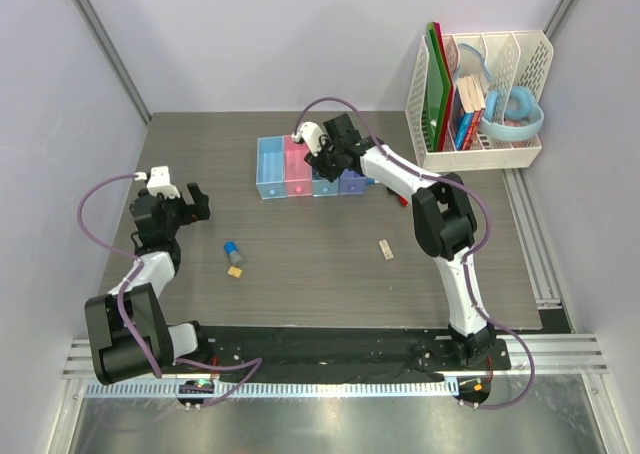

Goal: Sort the stationery into containers
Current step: Place the stapler at the center of the board, then pick up the stationery from the center of the board.

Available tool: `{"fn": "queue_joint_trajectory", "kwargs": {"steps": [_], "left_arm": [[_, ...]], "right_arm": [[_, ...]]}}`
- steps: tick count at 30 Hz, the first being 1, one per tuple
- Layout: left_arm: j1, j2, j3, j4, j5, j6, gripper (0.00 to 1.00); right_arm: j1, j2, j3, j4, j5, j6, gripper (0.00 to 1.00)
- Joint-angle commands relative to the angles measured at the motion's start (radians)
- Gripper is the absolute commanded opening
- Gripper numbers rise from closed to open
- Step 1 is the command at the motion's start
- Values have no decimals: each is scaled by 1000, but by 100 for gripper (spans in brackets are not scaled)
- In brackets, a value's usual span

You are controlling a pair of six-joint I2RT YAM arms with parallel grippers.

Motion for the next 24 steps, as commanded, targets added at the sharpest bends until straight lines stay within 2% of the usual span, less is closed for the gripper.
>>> {"fn": "queue_joint_trajectory", "kwargs": {"steps": [1, 10, 13, 17, 18, 21, 24], "left_arm": [[9, 1, 21, 40, 16, -3, 100], [7, 3, 21, 36, 54, 10, 100], [7, 8, 34, 12, 118, 30, 100], [7, 11, 117, -168, 259, 35, 100], [7, 12, 137, -204, 333, 35, 100], [1, 27, 232, -322, 434, 33, 100], [-23, 55, 296, -457, 471, 61, 100]], "right_arm": [[5, -11, 17, 1, 5, 0, 43], [5, -145, 11, -2, 91, -3, 43], [5, -214, 4, -19, 117, 12, 44], [4, -312, -61, -54, 143, 25, 48], [5, -333, -84, -54, 143, 23, 51], [5, -401, -202, -53, 233, 14, 60], [-4, -461, -303, -34, 281, -6, 65]]}}
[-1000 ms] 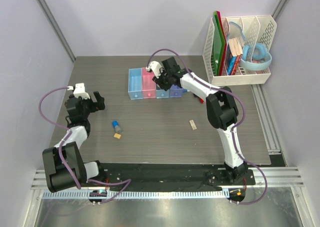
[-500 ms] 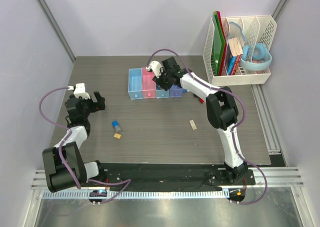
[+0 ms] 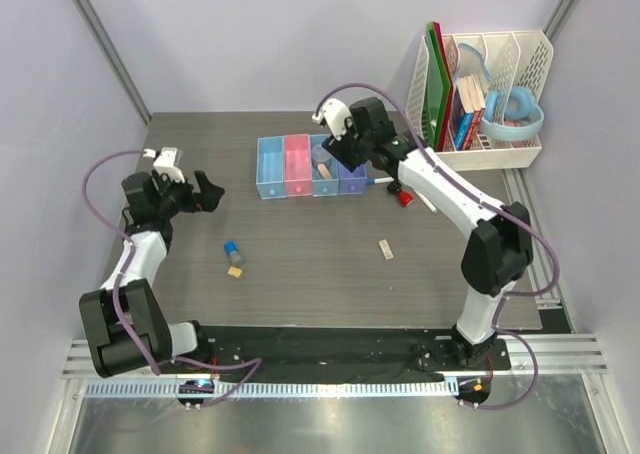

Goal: Sort the stationery into containers
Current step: Pick up the stationery from the center of the board.

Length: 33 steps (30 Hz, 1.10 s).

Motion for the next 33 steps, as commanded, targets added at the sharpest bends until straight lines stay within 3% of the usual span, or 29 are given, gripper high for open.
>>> {"fn": "queue_joint_trajectory", "kwargs": {"steps": [1, 5, 9, 17, 33], "left_arm": [[-34, 25, 111, -224, 164, 57, 100], [-66, -16, 116, -376, 150, 237, 100], [-75, -44, 116, -440, 164, 304, 100], [-84, -121, 90, -491, 207, 333, 100], [-86, -173, 47, -485, 216, 348, 100]], "right_arm": [[-12, -74, -144, 24, 105, -19, 65], [-59, -140, -245, 50, 111, -35, 66], [-130, -140, -311, 67, 82, -42, 66], [-253, -106, -333, 73, 12, -62, 66], [-392, -161, -552, 146, -278, -109, 59]]}}
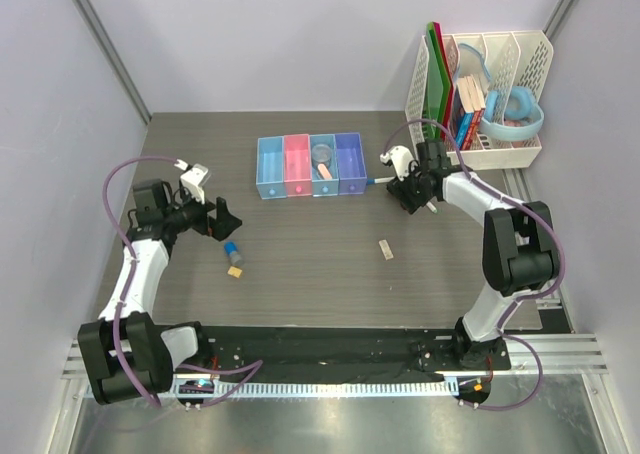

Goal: Sort the stationery into containers
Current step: Pick up the stationery from the center of the board.

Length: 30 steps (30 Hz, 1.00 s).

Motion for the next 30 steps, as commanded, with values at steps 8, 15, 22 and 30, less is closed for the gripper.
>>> {"fn": "queue_joint_trajectory", "kwargs": {"steps": [8, 15, 22, 30], "left_arm": [[-5, -54, -22, 5, -2, 6, 100], [-5, -57, -22, 3, -24, 4, 100], [-5, -61, -25, 5, -36, 10, 100], [-5, -64, -31, 6, -37, 14, 100]], "right_arm": [[-70, -34, -46, 107, -177, -47, 59], [-77, -14, -55, 144, -199, -55, 58], [-84, 32, -47, 176, -220, -49, 58], [-96, 79, -56, 224, -216, -35, 54]]}}
